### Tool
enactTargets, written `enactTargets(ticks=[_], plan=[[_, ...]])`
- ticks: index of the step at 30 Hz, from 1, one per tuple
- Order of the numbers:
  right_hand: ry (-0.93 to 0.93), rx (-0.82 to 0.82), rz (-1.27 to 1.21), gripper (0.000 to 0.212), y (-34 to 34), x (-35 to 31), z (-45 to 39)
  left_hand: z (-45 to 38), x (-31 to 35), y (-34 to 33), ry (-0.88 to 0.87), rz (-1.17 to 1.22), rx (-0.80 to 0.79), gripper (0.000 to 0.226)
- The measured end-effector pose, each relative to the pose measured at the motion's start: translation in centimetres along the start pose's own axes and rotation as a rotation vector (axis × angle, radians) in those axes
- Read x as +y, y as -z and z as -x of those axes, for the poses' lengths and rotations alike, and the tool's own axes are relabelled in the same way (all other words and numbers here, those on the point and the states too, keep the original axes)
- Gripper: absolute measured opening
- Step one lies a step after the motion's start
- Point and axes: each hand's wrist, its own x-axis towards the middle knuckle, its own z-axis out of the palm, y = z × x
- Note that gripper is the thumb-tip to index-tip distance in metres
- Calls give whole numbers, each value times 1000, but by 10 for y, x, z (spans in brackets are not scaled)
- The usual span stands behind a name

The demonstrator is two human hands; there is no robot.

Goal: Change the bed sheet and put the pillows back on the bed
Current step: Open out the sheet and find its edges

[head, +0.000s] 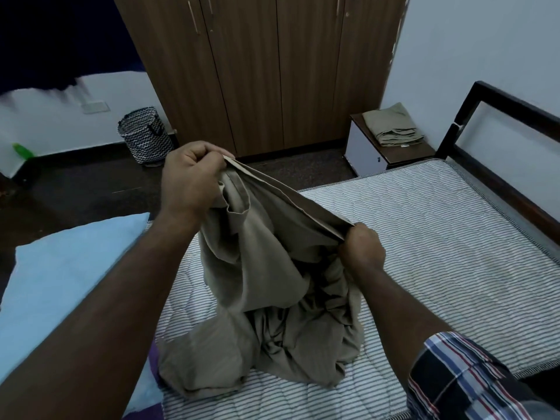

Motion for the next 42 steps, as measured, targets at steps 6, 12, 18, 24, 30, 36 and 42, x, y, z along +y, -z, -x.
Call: enactTargets(ticks=[6, 12, 18, 24, 30, 36, 42], plan=[[78, -35, 169, 21, 1, 31, -14, -19, -27, 29, 30, -56, 91, 29], [281, 63, 220, 20, 93, 7, -66, -52, -61, 64, 117, -284, 160, 21], [473, 635, -21, 21, 174, -55, -85, -68, -48, 54, -35, -384, 285, 25], [415, 302, 131, 23, 157, -37, -77, -67, -75, 81, 114, -567, 108, 35], [455, 221, 388, 23, 134, -43, -60, -70, -70, 75, -7, -509, 173, 38], [449, 648, 34, 29, 168, -11, -73, -57, -92, 78, 33, -691, 13, 31], [328, 129, 215, 24, 103, 14, -47, -61, -103, 87, 73, -713, 28, 35]])
